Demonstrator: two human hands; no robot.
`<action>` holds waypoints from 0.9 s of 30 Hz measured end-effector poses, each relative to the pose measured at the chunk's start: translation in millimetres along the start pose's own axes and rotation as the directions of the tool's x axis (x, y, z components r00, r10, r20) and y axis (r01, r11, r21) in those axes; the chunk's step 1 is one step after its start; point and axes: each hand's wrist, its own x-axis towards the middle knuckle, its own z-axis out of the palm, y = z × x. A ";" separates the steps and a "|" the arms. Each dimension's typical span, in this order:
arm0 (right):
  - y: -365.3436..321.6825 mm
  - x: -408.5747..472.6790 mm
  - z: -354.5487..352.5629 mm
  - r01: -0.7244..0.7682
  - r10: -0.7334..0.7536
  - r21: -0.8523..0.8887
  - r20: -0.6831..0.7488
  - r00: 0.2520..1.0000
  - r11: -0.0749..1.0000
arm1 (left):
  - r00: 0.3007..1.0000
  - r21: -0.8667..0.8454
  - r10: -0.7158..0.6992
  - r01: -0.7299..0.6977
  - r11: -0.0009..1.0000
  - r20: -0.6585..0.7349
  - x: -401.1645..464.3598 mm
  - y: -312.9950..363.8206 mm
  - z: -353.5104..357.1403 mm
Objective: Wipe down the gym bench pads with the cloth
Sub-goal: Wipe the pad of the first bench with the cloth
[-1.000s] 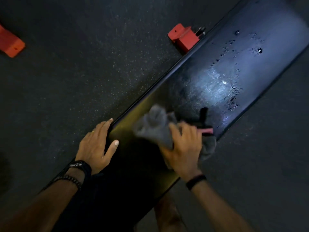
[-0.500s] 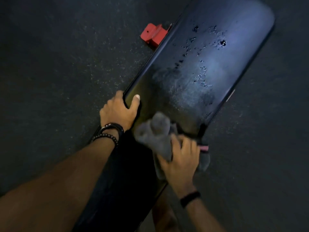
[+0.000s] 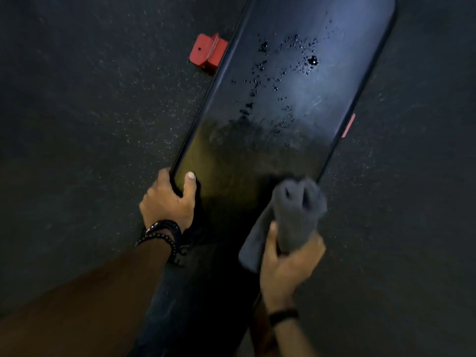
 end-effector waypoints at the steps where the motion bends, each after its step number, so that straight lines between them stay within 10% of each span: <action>1: 3.4 -12.4 -2.3 -0.083 0.082 0.046 0.018 0.996 0.995 | 1.000 0.004 -0.001 0.001 1.000 0.002 1.2 0.4 0.7; 9: -34.9 193.9 39.8 -0.171 0.196 0.200 -0.116 0.974 0.965 | 1.000 0.031 0.014 -0.013 0.999 -0.003 3.0 0.3 0.9; 17: -3.3 39.6 5.6 -0.198 0.222 0.358 -0.026 0.975 0.913 | 1.000 0.008 0.021 -0.021 1.000 -0.005 0.9 4.9 -0.3; 27: -36.3 203.8 37.4 -0.123 0.150 0.191 -0.131 0.980 0.974 | 1.000 0.041 -0.004 0.003 0.999 0.029 2.1 0.0 -0.8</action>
